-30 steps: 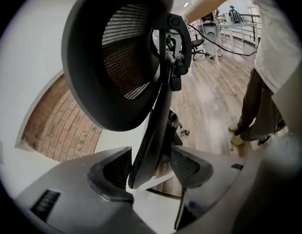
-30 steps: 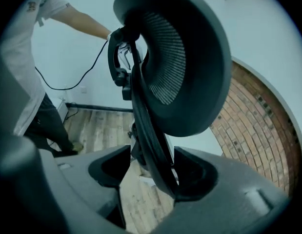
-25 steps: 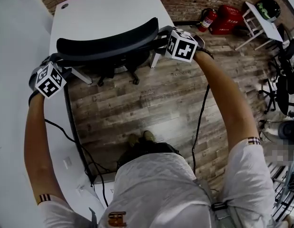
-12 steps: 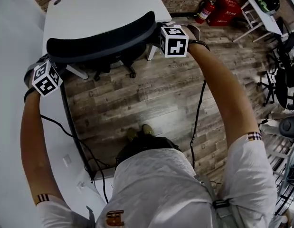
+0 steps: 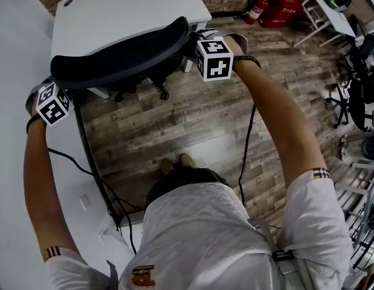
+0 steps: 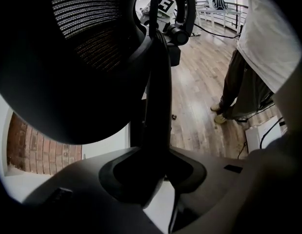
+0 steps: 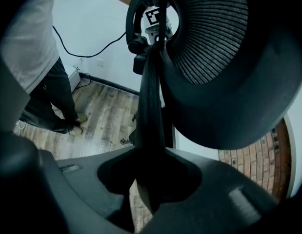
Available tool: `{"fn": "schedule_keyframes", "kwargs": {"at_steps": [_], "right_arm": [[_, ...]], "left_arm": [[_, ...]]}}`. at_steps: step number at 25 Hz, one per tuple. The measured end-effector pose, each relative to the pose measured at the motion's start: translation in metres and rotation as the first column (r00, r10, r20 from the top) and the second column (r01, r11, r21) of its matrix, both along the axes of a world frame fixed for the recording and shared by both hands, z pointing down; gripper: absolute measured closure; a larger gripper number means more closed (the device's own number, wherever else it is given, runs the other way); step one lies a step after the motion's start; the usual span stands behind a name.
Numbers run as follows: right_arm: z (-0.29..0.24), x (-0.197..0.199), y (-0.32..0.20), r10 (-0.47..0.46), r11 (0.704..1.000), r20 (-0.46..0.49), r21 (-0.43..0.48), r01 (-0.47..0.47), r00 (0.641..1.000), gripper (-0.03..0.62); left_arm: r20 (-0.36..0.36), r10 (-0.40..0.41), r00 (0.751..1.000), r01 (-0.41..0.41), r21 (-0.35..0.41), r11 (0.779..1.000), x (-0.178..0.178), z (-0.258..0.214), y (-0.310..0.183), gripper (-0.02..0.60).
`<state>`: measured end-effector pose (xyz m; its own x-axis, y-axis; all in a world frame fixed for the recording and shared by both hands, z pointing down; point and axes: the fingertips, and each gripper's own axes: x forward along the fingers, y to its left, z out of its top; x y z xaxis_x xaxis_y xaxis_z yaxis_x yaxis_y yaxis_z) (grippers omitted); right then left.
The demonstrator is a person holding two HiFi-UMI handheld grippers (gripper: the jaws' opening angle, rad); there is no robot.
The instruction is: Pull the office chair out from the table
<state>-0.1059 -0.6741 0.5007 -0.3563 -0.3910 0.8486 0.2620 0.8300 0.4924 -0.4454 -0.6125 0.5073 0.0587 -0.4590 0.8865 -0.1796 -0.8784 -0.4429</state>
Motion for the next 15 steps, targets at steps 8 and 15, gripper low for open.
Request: {"fn": "schedule_keyframes", "kwargs": {"at_steps": [8,15], "right_arm": [[-0.003,0.002,0.025,-0.021,1.0,0.017,0.018,0.02,1.0,0.493],[-0.002,0.004,0.033,-0.031,0.999,0.006,0.022,0.031,0.999,0.493]], "left_arm": [[0.014,-0.01,1.0,0.01,-0.003,1.0,0.008,-0.006,0.029,0.46],[-0.009,-0.023,1.0,0.023,-0.006,1.0,0.011,-0.003,0.048,0.462]]}}
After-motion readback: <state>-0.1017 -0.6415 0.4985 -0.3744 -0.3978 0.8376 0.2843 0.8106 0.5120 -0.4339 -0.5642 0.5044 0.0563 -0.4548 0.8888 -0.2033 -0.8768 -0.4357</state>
